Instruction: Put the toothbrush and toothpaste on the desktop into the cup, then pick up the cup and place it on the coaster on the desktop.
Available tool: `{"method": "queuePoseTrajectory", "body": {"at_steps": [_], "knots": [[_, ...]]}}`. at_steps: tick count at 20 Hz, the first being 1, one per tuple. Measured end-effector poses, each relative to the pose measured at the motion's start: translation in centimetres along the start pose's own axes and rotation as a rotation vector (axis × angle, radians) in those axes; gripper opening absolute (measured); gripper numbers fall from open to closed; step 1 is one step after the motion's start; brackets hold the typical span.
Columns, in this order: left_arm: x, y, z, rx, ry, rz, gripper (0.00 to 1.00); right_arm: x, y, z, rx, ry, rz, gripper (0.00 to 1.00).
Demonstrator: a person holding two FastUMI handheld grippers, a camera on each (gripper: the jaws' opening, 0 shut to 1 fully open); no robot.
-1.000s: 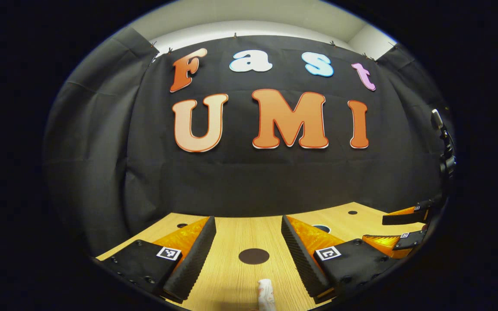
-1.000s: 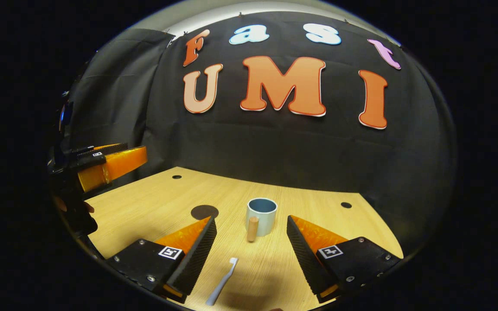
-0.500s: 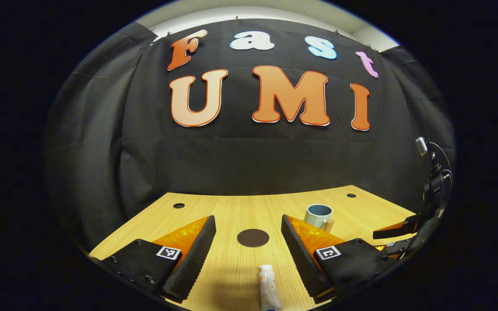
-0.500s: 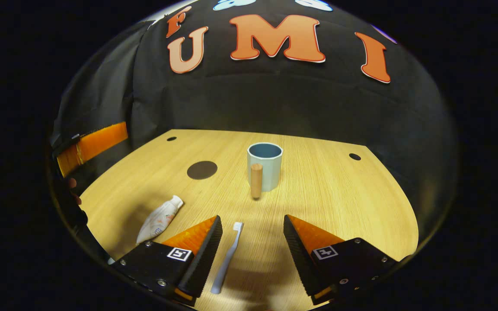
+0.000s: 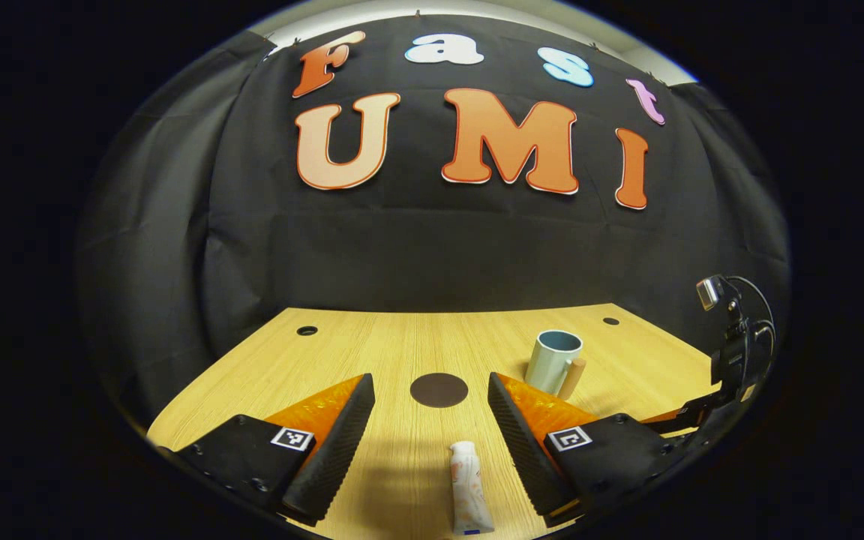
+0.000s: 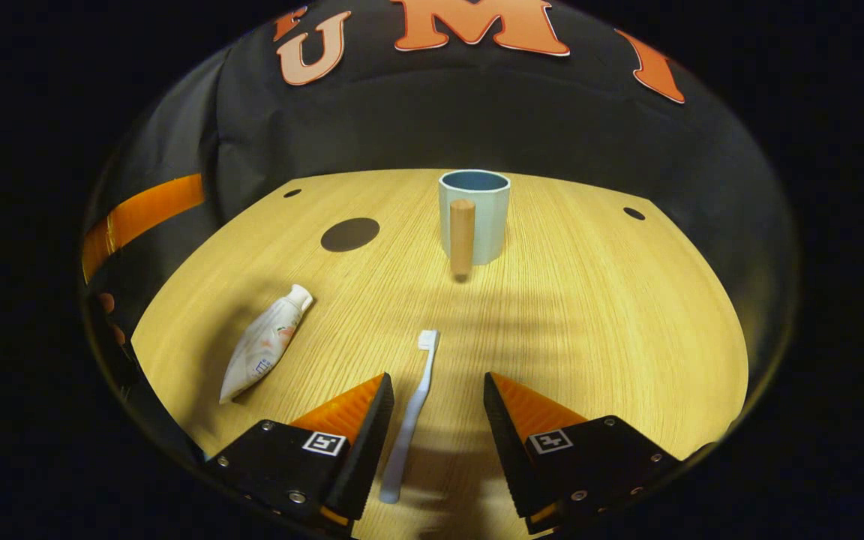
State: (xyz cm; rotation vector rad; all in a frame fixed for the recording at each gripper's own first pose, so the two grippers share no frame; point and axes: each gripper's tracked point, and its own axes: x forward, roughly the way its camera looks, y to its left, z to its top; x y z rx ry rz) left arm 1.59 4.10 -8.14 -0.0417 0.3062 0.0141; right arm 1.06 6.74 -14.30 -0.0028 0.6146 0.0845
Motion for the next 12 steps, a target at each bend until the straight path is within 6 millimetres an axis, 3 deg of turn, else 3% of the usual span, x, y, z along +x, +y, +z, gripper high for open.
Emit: {"method": "queuePoseTrajectory", "body": {"at_steps": [7,12], "knots": [[1.2,-0.8,-4.8,0.018,0.181,-0.045,0.98,0.8,1.0,-2.4,-0.016,0.094,0.002,0.56],[1.3,-1.9,-9.9,0.021,0.353,-0.062,0.99,1.4,0.6,-2.0,-0.005,0.091,-0.044,0.4]]}}
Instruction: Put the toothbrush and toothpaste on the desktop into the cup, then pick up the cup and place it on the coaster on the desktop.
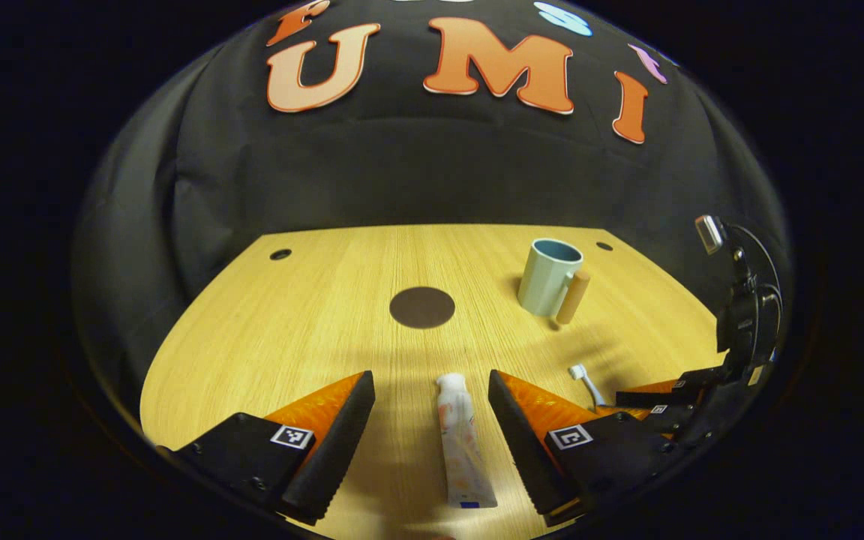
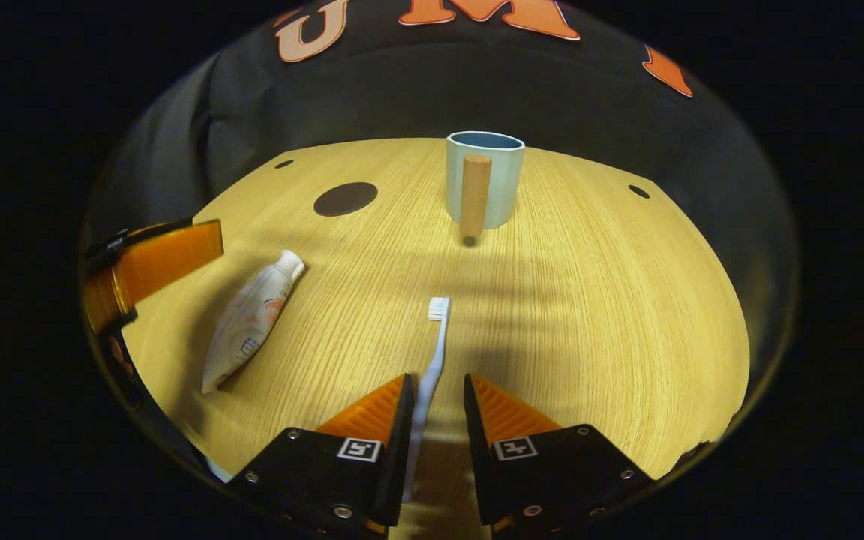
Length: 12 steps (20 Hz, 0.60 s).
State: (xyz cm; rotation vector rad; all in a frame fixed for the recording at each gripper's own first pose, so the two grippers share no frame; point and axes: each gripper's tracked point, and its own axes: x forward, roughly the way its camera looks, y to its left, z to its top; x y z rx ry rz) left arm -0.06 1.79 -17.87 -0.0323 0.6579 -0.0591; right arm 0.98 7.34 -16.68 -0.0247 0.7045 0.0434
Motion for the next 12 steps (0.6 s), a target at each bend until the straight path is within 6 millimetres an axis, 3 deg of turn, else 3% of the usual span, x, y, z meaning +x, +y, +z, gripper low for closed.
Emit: {"method": "queuePoseTrajectory", "body": {"at_steps": [6,12], "knots": [[2.9,-0.7,-4.4,-0.052,0.169,-0.025,0.99,0.2,-0.5,0.2,0.022,0.003,-0.015,0.15],[2.9,-1.9,-6.0,-0.062,0.279,-0.036,1.0,0.3,-0.4,0.3,0.038,0.015,0.017,0.06]]}}
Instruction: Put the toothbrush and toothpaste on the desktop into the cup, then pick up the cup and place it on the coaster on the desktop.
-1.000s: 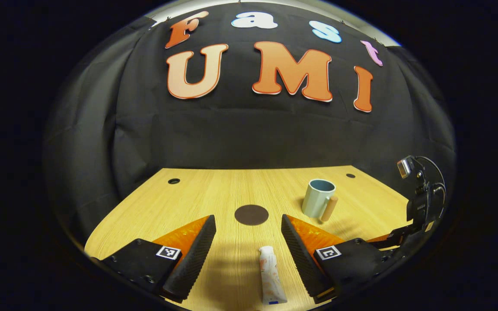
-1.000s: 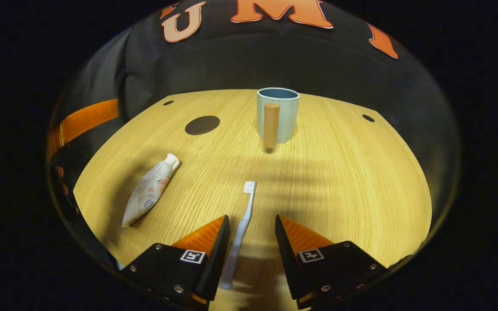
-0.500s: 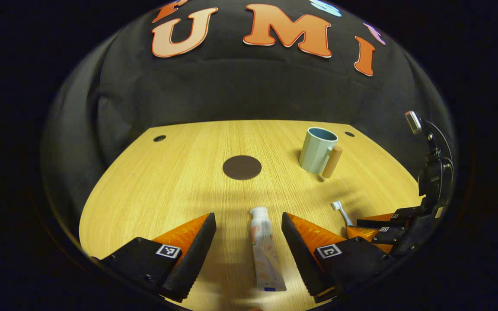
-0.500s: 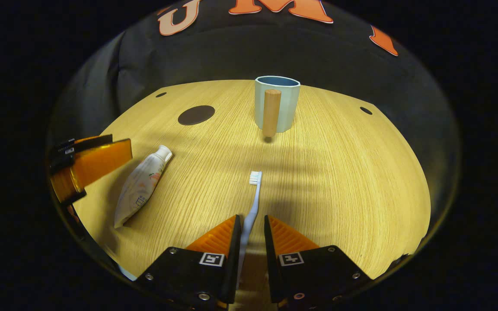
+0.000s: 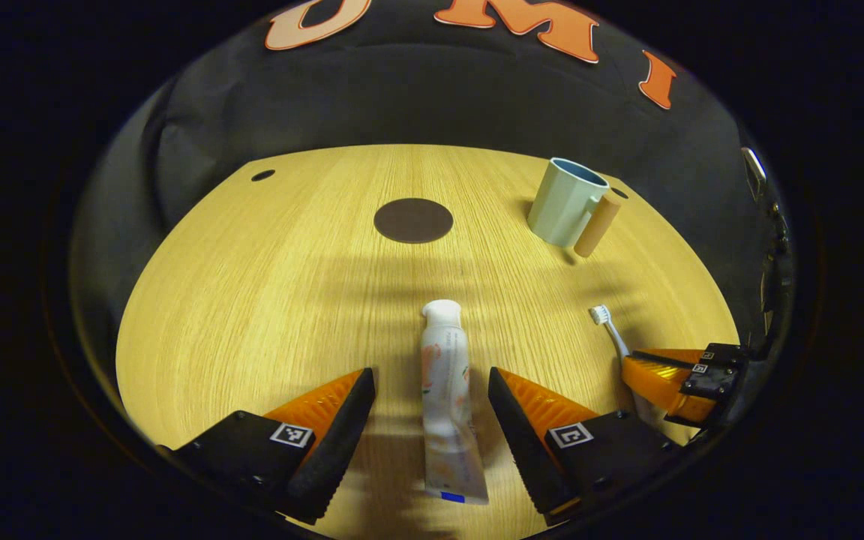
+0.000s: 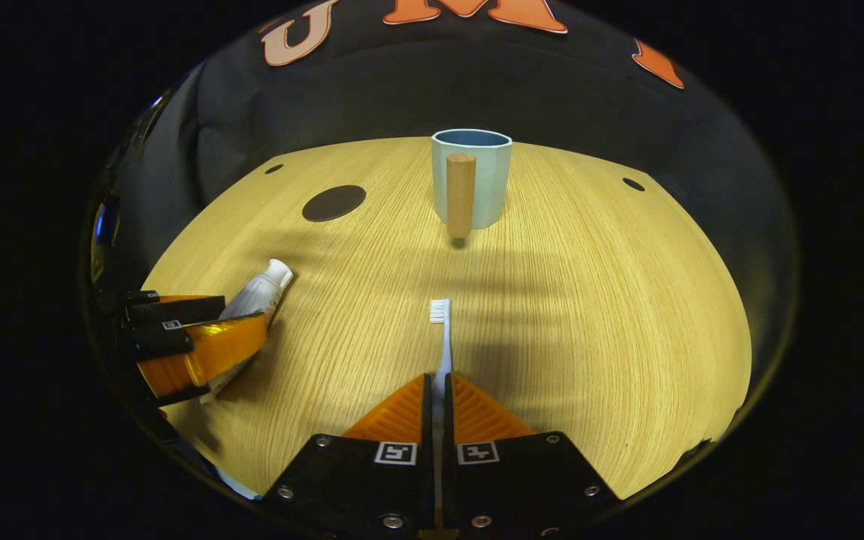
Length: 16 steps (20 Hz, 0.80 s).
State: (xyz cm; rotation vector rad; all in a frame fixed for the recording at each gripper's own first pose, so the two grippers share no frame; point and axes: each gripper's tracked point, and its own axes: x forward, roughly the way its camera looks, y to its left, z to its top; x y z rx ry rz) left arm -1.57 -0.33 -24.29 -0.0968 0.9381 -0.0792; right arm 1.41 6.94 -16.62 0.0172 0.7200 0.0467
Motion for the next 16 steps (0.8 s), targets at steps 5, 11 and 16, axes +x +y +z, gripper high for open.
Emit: {"method": "queuePoseTrajectory", "body": {"at_steps": [5,11,16], "knots": [[0.5,0.0,0.1,0.024,0.042,0.03,0.77,0.1,0.0,0.2,-0.008,-0.006,0.003,0.05],[0.9,-0.9,0.2,-0.021,0.023,-0.016,0.23,-1.6,-0.3,1.7,0.017,-0.073,0.025,0.05],[0.1,-1.9,2.2,0.003,-0.049,-0.046,0.16,-3.4,-0.7,4.9,0.025,-0.175,0.037,0.05]]}}
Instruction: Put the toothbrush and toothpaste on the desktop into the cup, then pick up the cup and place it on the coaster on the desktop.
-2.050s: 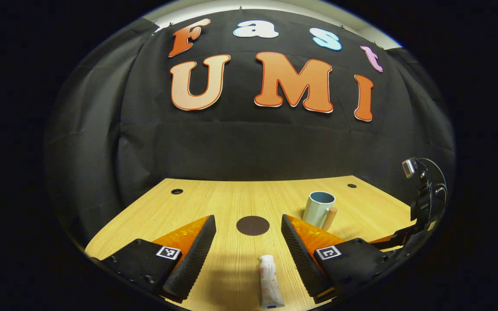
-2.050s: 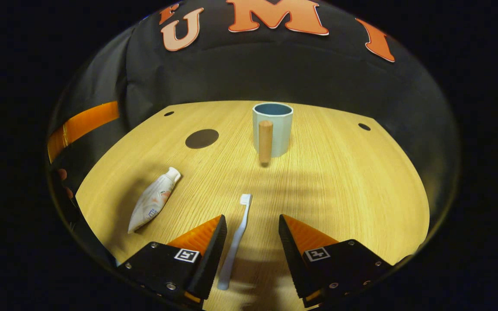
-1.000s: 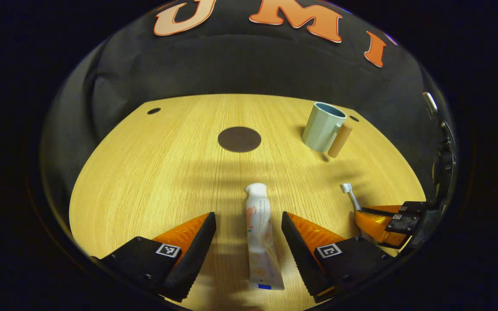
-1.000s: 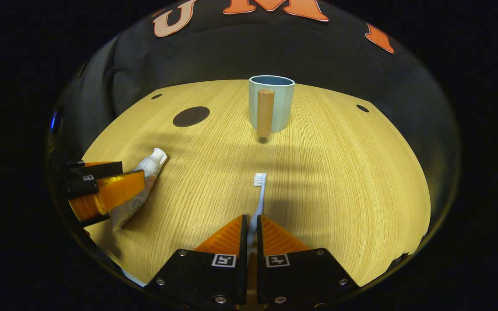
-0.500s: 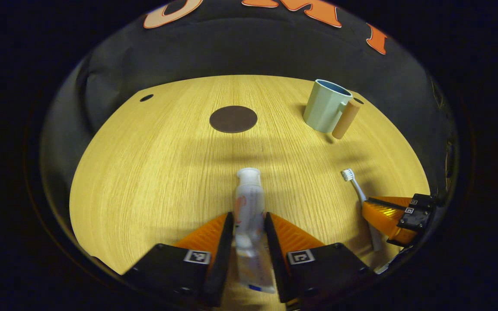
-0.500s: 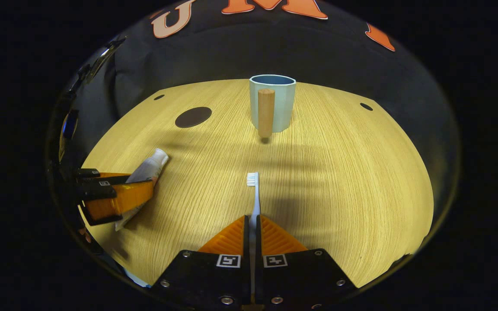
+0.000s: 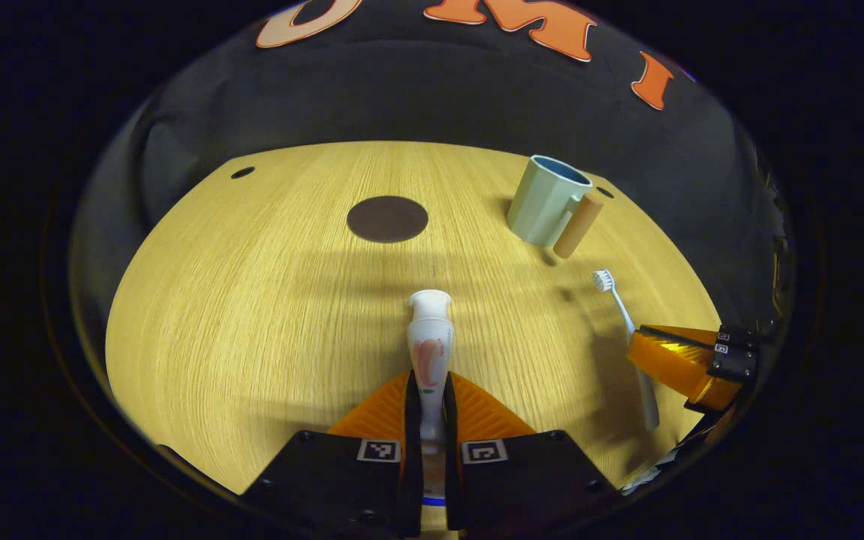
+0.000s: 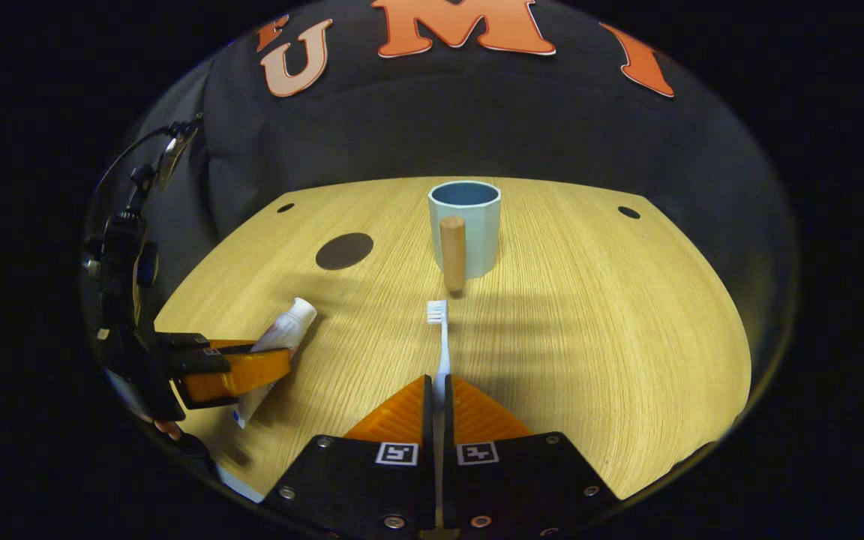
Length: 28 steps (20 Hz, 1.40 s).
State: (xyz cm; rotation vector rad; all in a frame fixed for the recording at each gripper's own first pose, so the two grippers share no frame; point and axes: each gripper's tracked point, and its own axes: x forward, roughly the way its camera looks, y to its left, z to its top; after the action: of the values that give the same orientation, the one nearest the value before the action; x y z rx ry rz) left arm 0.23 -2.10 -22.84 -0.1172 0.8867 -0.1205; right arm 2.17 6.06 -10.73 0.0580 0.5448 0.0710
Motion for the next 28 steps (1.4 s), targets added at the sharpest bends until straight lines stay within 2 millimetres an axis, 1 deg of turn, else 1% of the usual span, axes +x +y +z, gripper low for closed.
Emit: {"method": "queuePoseTrajectory", "body": {"at_steps": [3,4,5,6,10,12,14,15,18,19,21,22,25,28], "knots": [[-1.3,0.2,1.5,0.024,-0.063,0.005,0.15,-0.8,0.4,2.6,-0.003,-0.07,0.015,0.05],[-1.2,0.6,1.8,0.028,-0.086,0.013,0.15,-1.0,0.3,3.5,-0.006,-0.096,0.017,0.05],[-1.5,0.4,2.3,0.034,-0.105,0.02,0.17,-1.2,0.3,4.5,-0.01,-0.122,0.017,0.05],[-1.6,0.3,2.7,0.038,-0.115,0.025,0.15,-1.5,0.3,5.7,-0.013,-0.15,0.015,0.05],[-1.8,0.3,2.7,0.024,-0.127,0.026,0.15,-2.0,-0.6,9.5,-0.023,-0.252,0.0,0.05],[-1.9,0.6,2.3,0.008,-0.133,0.031,0.15,-2.0,-0.7,11.4,-0.013,-0.304,0.015,0.05],[-2.2,0.9,2.6,0.01,-0.149,0.04,0.15,-1.5,-1.0,13.7,-0.011,-0.351,0.023,0.04],[-2.4,1.0,2.9,0.012,-0.163,0.044,0.15,-1.5,-0.9,14.4,-0.006,-0.365,0.036,0.05],[-3.6,1.2,4.0,0.03,-0.224,0.058,0.15,-1.3,-1.1,17.2,0.012,-0.427,0.055,0.05],[-3.4,1.1,3.6,0.036,-0.243,0.072,0.15,-1.0,-1.2,18.1,0.014,-0.449,0.055,0.05],[-4.4,1.3,4.0,0.051,-0.286,0.091,0.15,-0.8,-1.5,19.7,0.025,-0.497,0.06,0.04],[-5.0,1.4,4.3,0.056,-0.304,0.097,0.15,-0.5,-1.7,20.8,0.032,-0.521,0.059,0.04],[-6.2,1.5,4.4,0.065,-0.341,0.117,0.15,1.1,-1.7,22.7,0.034,-0.566,0.067,0.04],[-6.7,1.4,4.4,0.054,-0.361,0.123,0.15,2.8,-1.6,24.7,0.034,-0.631,0.076,0.04]]}}
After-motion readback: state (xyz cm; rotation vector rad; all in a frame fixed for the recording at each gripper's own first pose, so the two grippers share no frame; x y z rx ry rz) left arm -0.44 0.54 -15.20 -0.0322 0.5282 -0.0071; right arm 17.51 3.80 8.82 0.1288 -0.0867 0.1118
